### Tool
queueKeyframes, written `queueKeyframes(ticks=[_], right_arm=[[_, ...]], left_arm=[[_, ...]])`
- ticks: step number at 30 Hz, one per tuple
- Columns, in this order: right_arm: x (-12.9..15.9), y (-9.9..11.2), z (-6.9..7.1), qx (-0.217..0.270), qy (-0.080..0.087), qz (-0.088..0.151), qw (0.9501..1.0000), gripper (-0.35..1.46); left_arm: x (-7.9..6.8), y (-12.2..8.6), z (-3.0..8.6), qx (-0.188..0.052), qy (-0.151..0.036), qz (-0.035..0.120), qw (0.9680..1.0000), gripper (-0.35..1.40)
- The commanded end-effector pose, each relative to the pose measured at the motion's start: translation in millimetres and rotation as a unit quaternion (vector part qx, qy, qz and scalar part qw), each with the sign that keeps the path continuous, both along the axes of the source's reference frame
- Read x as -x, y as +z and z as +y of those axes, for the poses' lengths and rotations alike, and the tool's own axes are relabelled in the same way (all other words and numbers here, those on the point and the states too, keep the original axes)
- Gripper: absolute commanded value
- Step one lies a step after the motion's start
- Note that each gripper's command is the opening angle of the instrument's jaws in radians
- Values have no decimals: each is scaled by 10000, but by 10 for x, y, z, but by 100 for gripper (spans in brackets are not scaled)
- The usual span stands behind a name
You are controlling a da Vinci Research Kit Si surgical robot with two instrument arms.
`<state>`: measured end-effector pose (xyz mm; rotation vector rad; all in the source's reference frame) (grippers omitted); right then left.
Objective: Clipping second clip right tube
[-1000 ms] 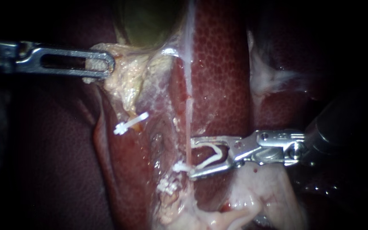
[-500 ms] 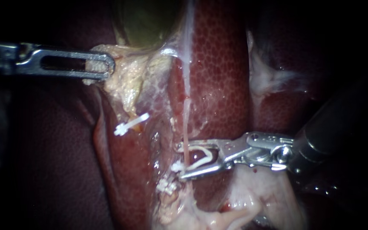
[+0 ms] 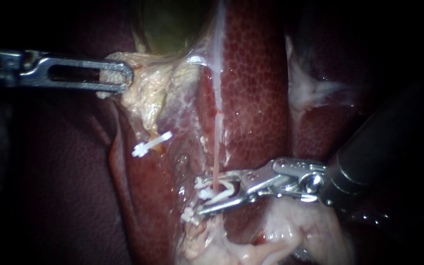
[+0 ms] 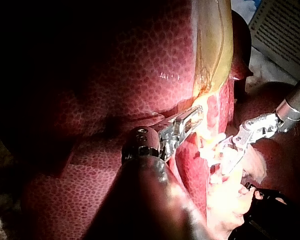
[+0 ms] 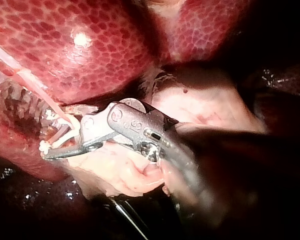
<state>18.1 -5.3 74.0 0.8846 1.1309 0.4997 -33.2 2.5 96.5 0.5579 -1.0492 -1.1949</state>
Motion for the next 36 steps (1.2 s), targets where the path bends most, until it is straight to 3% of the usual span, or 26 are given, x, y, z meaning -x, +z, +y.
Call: queueKeyframes(ticks=[1,11,23,36], right_arm=[[1,-2,1,-32,9,-14,10000,32],[7,-3,4,-234,35,-76,9997,-35],[13,-9,15,-321,47,-90,9994,-35],[14,-6,14,-402,44,-111,9991,-35]], left_arm=[[0,0,0,0,0,1,10000,-35],[0,0,-1,1,0,1,10000,-35],[-1,0,-1,2,0,2,10000,-35],[0,0,-1,3,0,2,10000,-35]])
